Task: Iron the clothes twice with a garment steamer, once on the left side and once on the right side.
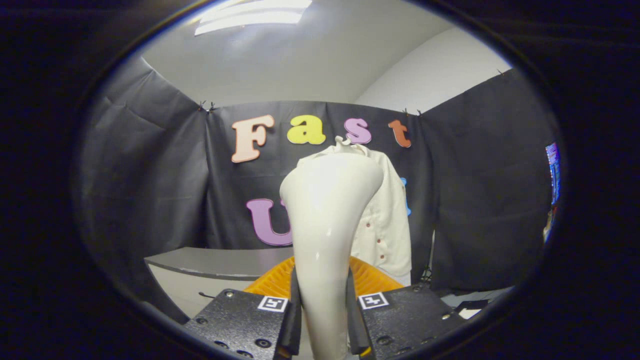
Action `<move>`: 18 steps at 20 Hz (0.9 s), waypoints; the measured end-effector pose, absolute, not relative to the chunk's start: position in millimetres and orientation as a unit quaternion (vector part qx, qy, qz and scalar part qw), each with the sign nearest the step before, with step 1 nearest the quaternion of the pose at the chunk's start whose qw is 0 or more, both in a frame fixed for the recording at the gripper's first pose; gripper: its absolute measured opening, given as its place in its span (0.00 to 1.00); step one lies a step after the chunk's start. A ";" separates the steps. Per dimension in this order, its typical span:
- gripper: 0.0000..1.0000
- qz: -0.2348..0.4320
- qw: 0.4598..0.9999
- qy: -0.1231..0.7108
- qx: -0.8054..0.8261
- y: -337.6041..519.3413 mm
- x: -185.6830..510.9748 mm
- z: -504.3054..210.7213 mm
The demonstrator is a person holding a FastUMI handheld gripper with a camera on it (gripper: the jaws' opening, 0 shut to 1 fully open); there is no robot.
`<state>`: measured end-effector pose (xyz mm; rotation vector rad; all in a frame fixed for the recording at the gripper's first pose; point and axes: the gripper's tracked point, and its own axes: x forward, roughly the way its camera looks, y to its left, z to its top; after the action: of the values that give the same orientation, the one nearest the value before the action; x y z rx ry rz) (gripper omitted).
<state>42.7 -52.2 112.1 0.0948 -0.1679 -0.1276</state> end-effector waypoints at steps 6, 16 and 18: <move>0.37 -0.017 0.997 -0.071 0.010 9.1 -15.7 65.5; 0.39 -0.064 0.995 -0.080 -0.003 4.9 -47.2 46.4; 0.39 -0.056 0.996 -0.074 -0.008 15.4 -43.5 39.6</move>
<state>-43.5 15.4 39.6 -0.0160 -0.1487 -0.1121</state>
